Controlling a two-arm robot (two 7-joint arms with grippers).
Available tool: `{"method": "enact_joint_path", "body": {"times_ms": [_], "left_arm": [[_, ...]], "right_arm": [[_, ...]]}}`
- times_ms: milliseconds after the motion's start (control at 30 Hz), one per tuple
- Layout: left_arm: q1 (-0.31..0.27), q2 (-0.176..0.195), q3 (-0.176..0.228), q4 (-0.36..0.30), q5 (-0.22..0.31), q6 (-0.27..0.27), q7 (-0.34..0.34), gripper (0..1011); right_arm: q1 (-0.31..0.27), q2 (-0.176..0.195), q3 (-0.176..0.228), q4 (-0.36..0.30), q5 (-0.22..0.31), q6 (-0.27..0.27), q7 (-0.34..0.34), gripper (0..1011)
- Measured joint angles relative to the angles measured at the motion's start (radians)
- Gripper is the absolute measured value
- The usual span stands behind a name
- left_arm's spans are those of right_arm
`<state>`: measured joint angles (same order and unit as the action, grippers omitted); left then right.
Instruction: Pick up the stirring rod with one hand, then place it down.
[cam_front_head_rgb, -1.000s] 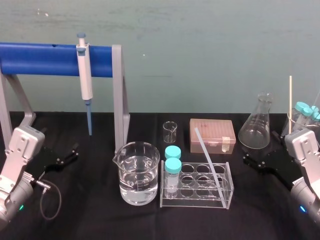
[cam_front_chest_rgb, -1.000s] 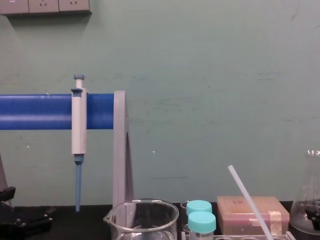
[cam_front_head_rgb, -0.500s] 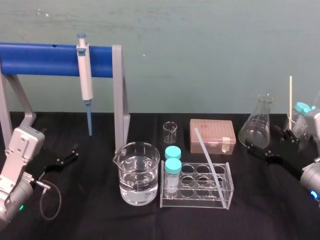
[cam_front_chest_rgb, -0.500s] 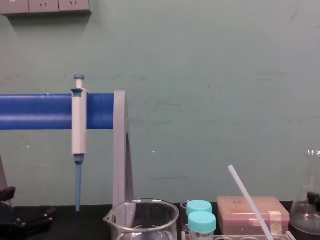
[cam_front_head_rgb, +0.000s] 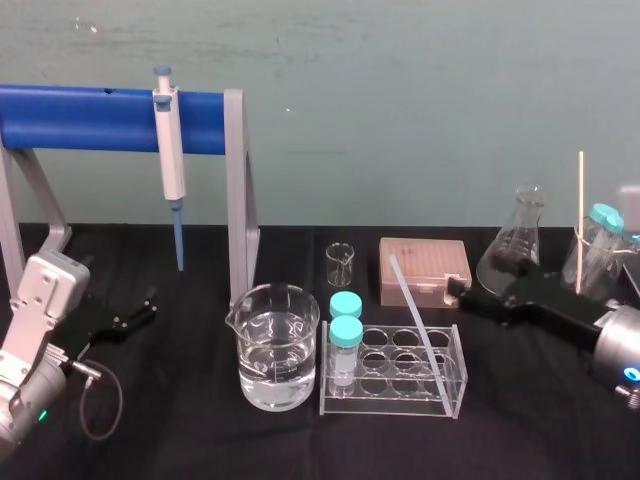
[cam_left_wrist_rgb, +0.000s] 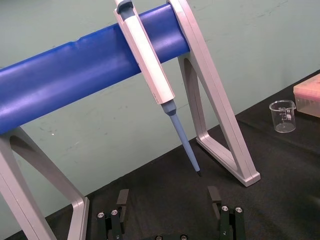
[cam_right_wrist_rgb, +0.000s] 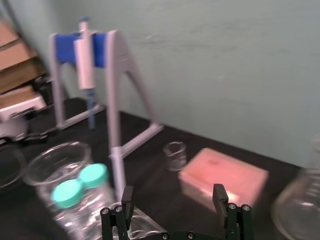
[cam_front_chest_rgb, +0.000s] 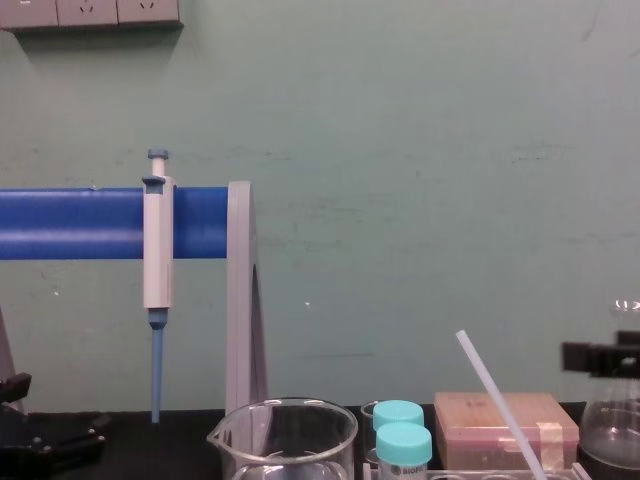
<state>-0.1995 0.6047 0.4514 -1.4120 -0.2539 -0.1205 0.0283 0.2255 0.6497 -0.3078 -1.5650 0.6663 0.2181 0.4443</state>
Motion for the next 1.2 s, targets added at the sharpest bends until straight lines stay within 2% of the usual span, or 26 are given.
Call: {"method": "enact_joint_path", "body": {"times_ms": [200,500,833,967,1200], "left_arm": [[0.0,0.0,0.0,0.0,0.0,0.0,0.0,1000],[0.0,0.0,0.0,0.0,0.0,0.0,0.0,1000],[0.0,0.0,0.0,0.0,0.0,0.0,0.0,1000],[0.0,0.0,0.0,0.0,0.0,0.0,0.0,1000],[0.0,0.0,0.0,0.0,0.0,0.0,0.0,1000]], "right_arm": [[0.049,0.0,-0.063,0.005,-0.016,0.031,0.041,1003],[0.139,-0.029,-0.156,0.061,-0.057,0.063,0.075,1003],[0.195,-0.057,-0.207,0.104,-0.098,0.078,0.08,1003],[0.206,-0.062,-0.218,0.112,-0.117,0.084,0.074,1003],[0.206,-0.063,-0.218,0.112,-0.117,0.084,0.073,1003]]}}
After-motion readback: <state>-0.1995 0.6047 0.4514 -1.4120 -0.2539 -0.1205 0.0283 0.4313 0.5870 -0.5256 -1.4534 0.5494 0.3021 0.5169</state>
